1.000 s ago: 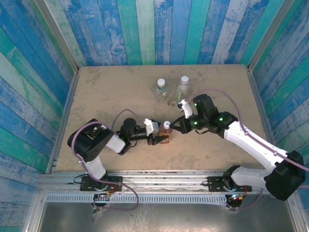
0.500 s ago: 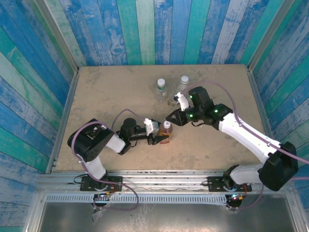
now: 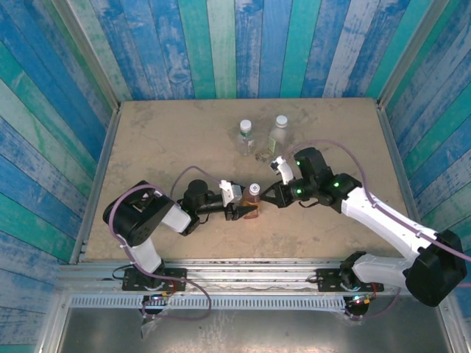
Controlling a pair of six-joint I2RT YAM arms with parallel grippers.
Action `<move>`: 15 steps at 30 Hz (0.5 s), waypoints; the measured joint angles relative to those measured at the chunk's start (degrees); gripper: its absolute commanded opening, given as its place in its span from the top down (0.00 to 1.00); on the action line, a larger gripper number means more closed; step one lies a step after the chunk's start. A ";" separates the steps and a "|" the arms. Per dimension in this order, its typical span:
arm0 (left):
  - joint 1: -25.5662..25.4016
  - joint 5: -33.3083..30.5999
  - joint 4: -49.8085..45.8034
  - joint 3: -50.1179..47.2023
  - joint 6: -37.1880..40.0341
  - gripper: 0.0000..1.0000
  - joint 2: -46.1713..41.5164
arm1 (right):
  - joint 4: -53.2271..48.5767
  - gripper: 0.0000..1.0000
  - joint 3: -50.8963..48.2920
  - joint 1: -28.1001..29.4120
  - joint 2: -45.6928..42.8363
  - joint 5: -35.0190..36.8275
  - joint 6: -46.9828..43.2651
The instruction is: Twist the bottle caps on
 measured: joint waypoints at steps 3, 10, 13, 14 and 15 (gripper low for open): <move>0.00 0.00 0.00 0.00 0.00 0.36 0.00 | -0.50 0.81 1.18 -0.17 0.24 0.74 -0.09; 0.00 0.00 -0.02 0.00 0.02 0.36 0.00 | 0.13 0.80 8.02 -0.94 5.46 1.70 -0.98; 0.00 0.00 -0.02 0.00 0.02 0.36 0.00 | 0.61 0.85 9.05 -0.98 7.61 1.33 -1.31; 0.00 0.00 -0.02 0.00 0.02 0.36 0.00 | 0.48 0.86 8.94 -0.98 7.74 1.22 -1.40; 0.00 0.00 -0.02 0.00 0.02 0.36 0.00 | 0.52 0.87 8.72 -0.98 7.72 1.03 -1.36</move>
